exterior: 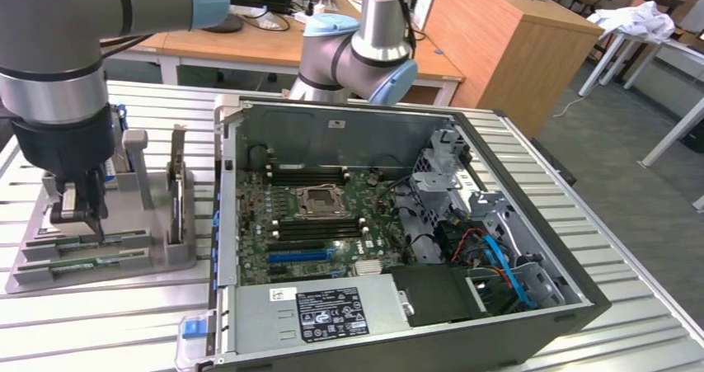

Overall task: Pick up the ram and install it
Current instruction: 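Pick up the ram and move it above insertion slot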

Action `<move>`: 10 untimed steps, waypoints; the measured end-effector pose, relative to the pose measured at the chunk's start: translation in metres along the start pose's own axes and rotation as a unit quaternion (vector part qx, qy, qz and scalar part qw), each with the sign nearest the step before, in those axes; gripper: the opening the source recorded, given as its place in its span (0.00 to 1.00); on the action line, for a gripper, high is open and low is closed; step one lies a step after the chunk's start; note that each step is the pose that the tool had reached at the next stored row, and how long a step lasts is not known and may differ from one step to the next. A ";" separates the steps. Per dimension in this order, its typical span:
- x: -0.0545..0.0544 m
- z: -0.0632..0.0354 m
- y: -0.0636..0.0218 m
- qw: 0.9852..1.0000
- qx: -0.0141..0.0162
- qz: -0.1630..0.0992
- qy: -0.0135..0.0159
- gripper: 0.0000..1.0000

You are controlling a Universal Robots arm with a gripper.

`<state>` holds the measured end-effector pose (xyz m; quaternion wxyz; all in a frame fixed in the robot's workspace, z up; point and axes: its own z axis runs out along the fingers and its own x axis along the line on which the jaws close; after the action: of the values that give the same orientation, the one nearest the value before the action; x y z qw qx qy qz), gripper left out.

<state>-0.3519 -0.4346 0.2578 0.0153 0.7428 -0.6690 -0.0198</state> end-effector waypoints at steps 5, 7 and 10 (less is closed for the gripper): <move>0.000 0.0091 -0.0007 1.000 0.000 0.000 0.000 0.42; 0.001 0.0127 -0.0009 1.000 0.000 0.000 0.000 0.42; 0.001 0.0181 -0.0013 1.000 0.000 0.000 0.000 0.42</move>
<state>-0.3514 -0.4354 0.2396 0.0153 0.7429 -0.6689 -0.0198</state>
